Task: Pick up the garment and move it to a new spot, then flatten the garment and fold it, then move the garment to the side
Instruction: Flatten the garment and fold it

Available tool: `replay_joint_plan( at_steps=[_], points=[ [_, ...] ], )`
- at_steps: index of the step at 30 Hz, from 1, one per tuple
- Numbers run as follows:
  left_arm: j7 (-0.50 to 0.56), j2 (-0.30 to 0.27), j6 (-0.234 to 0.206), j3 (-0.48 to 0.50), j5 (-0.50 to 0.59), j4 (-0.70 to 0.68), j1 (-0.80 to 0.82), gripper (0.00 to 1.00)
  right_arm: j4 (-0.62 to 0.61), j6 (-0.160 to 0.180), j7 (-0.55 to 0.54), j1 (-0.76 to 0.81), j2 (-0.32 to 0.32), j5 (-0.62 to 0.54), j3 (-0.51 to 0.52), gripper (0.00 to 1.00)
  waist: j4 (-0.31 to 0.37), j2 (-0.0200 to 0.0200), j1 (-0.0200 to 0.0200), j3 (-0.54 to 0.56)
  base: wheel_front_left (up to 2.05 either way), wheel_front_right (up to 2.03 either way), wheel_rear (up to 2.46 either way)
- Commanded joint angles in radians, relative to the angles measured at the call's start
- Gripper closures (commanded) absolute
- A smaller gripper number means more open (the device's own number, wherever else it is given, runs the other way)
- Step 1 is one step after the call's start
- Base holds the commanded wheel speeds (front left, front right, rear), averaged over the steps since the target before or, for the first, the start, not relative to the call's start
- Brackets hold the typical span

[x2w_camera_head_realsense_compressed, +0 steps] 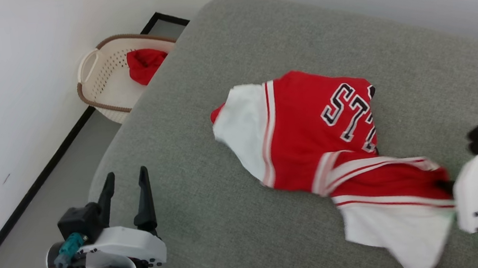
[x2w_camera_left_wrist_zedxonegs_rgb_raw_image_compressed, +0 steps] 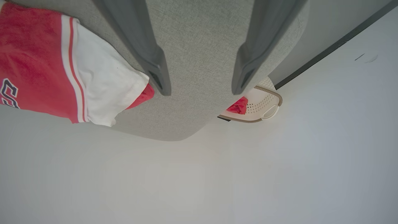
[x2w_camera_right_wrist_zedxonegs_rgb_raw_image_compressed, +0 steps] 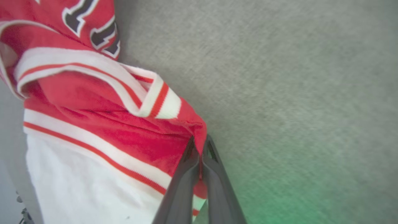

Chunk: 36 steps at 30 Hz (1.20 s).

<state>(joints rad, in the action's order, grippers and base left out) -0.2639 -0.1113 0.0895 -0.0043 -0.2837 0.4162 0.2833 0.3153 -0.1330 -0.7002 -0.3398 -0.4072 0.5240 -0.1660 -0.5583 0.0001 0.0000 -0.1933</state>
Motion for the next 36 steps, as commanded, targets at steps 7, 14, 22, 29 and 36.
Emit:
replay_joint_plan(
  at_steps=[7,14,22,29,36],
  points=[
    [0.000,0.012,0.026,0.010,0.036,0.035,0.021,0.00,0.057,0.003,0.083,-0.015,-0.112,-0.052,0.089,1.00,0.012,-0.0001,0.0000,0.037,0.00,0.00,0.00],
    [0.000,0.013,0.036,-0.002,0.053,0.053,0.025,0.00,0.091,0.003,0.166,-0.025,-0.189,-0.072,0.080,1.00,0.019,-0.0001,0.0000,0.074,0.00,0.00,0.00],
    [0.000,-0.015,0.041,0.008,0.057,0.066,-0.006,0.00,0.010,0.003,0.259,-0.055,-0.259,-0.079,-0.098,1.00,0.070,-0.0001,0.0000,0.139,0.00,0.00,0.00],
    [0.000,-0.036,0.042,0.026,0.056,0.066,-0.036,0.00,-0.190,0.003,0.269,0.008,-0.259,-0.024,-0.265,1.00,0.131,-0.0001,0.0000,0.184,0.00,0.00,0.00],
    [0.000,-0.059,0.041,0.051,0.066,0.072,-0.066,0.00,-0.335,0.003,0.254,0.167,-0.185,0.026,-0.334,1.00,0.186,-0.0001,0.0000,0.215,0.00,0.00,0.00]
  ],
)
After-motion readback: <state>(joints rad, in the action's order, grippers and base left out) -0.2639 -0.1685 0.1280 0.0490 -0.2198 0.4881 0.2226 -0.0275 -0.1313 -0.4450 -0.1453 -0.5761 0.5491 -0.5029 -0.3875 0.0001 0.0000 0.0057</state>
